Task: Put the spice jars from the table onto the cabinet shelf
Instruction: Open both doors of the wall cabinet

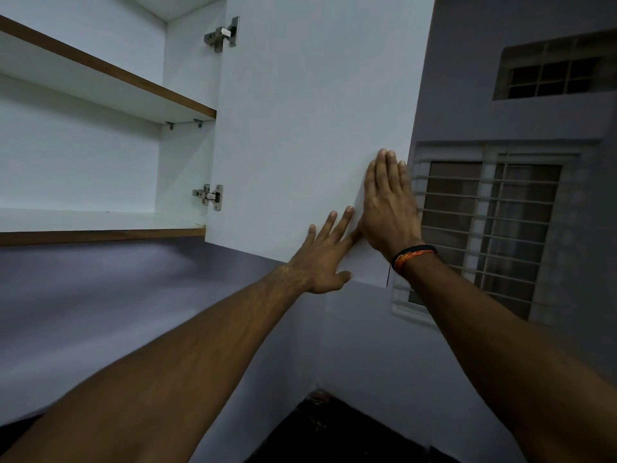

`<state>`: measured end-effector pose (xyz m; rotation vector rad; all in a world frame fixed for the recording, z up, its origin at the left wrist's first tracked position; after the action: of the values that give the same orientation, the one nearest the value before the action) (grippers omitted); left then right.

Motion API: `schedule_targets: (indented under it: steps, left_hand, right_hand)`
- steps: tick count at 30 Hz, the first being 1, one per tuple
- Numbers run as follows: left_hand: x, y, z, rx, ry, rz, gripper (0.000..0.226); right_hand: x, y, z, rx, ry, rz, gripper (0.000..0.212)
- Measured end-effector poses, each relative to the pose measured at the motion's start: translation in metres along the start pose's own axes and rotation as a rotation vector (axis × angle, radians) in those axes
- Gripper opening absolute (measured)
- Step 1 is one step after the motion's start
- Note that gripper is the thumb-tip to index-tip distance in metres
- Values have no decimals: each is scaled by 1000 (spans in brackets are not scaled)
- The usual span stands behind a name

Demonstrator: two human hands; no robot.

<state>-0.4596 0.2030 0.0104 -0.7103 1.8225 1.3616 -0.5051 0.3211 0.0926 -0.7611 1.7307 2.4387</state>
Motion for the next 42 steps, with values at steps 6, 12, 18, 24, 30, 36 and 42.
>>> schedule_targets:
  steps: [6,12,18,24,30,36,42]
  left_hand:
    - [-1,-3,-7,16,7,-12,108]
    - [-9,-9,-5,5,23,-23,104]
    - [-19,-31,-15,-52,3,-27,98]
    - [-37,-75,-45,-143,56,-52,95]
    - [-52,-147,-88,-308,163,-125,94]
    - [-75,-243,-119,-513,227,-202,91]
    - [-100,-334,-126,-710,288,-243,91]
  right_hand:
    - [2,0,2,-9,4,21,75]
    - [-3,-1,-1,11,21,10,80]
    - [-23,-4,-27,47,193,-2,72]
    - [-31,-14,-81,17,488,2,62]
    - [-29,-26,-146,-44,681,-74,60]
    - [-38,-50,-231,-174,884,-172,61]
    - [-52,-79,-312,-307,1044,-266,62]
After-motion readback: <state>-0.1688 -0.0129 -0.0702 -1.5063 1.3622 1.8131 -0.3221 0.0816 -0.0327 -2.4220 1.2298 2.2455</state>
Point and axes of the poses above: each hand's wrist, its own y-axis towards the middle knuckle, its own x-axis out of the palm, z = x × y, the point moved 3 cm from there along y, towards the middle knuckle, and after that the axes turned 7 degrees about x, right-handed, at the moved point
